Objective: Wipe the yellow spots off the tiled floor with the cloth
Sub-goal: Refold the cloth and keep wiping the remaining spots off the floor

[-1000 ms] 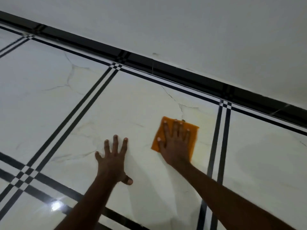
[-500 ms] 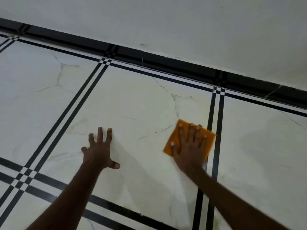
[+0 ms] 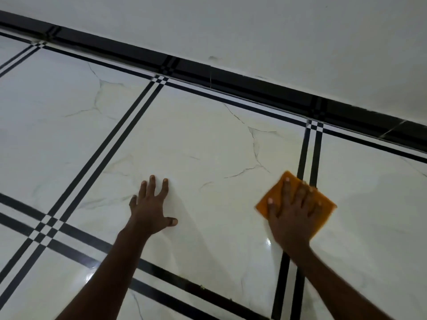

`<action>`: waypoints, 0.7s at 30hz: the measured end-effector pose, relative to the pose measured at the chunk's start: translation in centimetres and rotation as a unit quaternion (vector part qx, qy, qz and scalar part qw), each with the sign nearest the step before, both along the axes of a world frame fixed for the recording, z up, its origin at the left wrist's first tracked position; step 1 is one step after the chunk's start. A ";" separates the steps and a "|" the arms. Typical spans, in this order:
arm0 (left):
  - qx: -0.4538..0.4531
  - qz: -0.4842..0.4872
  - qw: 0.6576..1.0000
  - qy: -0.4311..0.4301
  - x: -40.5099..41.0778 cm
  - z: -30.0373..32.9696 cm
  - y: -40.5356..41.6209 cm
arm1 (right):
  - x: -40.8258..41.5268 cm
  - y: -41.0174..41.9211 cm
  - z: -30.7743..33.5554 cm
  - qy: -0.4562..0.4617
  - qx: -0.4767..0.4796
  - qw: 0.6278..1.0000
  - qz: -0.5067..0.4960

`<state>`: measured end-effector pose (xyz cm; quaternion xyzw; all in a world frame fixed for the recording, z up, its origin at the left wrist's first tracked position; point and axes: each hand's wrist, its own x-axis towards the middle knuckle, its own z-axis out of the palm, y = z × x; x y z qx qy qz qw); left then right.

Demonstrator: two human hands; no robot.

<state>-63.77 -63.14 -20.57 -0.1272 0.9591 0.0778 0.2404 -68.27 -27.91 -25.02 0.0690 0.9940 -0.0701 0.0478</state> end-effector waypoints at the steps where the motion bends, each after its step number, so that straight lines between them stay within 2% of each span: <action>1: -0.001 -0.003 1.000 0.000 -0.1 0.0 -0.1 | 1.4 -1.7 0.0 -0.001 0.000 1.000 0.001; 3: -0.009 -0.010 1.000 -0.009 -0.2 0.1 -0.1 | 1.3 -6.7 -0.1 0.001 -0.016 0.998 0.063; 6: -0.014 -0.008 1.000 -0.023 -0.2 0.4 0.0 | -5.0 -13.2 0.1 0.007 -0.039 0.980 0.196; 9: -0.004 -0.017 1.000 -0.015 -0.7 1.0 1.5 | -10.5 -14.1 0.3 -0.024 -0.019 0.972 0.231; 13: 0.043 -0.064 0.997 0.016 -0.7 0.4 5.6 | -12.9 -5.8 -0.1 -0.003 -0.003 0.993 0.119; 17: 0.012 -0.108 0.994 0.004 0.5 -0.6 6.1 | -13.3 5.3 0.3 -0.026 -0.007 0.999 -0.028; 19: 0.011 -0.115 0.993 0.011 0.9 -0.6 5.8 | -10.7 6.3 0.1 -0.022 -0.009 0.997 -0.073; 21: 0.009 -0.117 0.993 0.020 0.9 -0.6 6.0 | -6.3 3.3 -0.2 0.003 0.007 0.998 -0.065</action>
